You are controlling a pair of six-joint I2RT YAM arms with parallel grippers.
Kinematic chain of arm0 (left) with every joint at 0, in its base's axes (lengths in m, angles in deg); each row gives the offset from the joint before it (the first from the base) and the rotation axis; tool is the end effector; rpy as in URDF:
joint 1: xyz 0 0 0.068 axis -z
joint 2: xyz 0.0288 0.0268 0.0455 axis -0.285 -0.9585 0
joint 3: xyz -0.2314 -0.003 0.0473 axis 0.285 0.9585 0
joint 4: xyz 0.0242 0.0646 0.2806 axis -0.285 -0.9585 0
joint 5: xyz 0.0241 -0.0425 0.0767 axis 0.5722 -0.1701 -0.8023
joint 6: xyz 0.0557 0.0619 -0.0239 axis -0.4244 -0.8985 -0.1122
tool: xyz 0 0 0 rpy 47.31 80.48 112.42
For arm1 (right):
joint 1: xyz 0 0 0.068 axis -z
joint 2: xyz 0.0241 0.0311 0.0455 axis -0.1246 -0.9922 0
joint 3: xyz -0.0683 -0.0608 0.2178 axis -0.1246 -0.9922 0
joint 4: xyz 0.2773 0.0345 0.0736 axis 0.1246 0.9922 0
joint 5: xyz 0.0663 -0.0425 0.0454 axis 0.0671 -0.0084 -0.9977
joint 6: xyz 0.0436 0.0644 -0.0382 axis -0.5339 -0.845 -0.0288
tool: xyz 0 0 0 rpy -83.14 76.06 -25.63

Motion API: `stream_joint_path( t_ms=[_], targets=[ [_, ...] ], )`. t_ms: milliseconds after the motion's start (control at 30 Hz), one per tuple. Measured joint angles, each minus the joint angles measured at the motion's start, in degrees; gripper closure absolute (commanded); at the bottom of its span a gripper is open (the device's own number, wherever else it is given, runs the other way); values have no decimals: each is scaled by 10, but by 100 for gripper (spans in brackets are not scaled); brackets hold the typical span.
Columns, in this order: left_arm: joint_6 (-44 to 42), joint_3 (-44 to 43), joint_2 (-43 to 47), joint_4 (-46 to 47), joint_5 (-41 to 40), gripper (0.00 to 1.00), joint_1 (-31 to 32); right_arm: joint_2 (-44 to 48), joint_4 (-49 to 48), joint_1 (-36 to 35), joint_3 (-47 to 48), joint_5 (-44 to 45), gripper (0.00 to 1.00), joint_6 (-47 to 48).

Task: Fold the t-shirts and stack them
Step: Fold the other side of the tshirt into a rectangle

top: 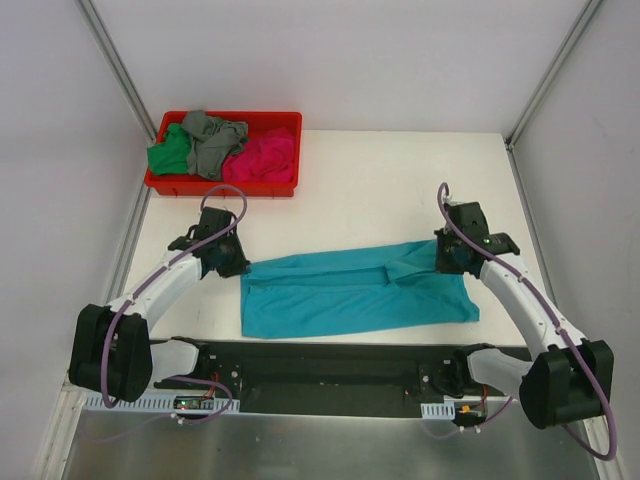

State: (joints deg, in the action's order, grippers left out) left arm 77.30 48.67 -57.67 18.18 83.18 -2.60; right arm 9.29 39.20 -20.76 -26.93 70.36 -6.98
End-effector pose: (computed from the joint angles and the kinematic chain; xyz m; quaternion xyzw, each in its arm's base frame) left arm 0.2931 -0.0784 0.1242 -0.1537 0.9310 -0.1644 0.2874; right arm 0.2898 0.0624 0.1869 -0.1244 0.9390 -0.0173 0.3201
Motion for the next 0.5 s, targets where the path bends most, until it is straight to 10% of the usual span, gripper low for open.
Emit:
stream_joint_path(
  t_ms=[200,267,400,500],
  targets=[
    [1,19,2,1,0,43,0,22,24,-2,-74,-9,68,-30],
    [5,26,8,-2,1,1,0,25,37,-2,-87,-18,43,-40],
    [23,24,41,-21,0,1,0,37,61,-2,-84,-28,1,-56],
    [29,6,65,-36,5,1,1,59,64,-2,-69,-35,4,-71]
  ],
)
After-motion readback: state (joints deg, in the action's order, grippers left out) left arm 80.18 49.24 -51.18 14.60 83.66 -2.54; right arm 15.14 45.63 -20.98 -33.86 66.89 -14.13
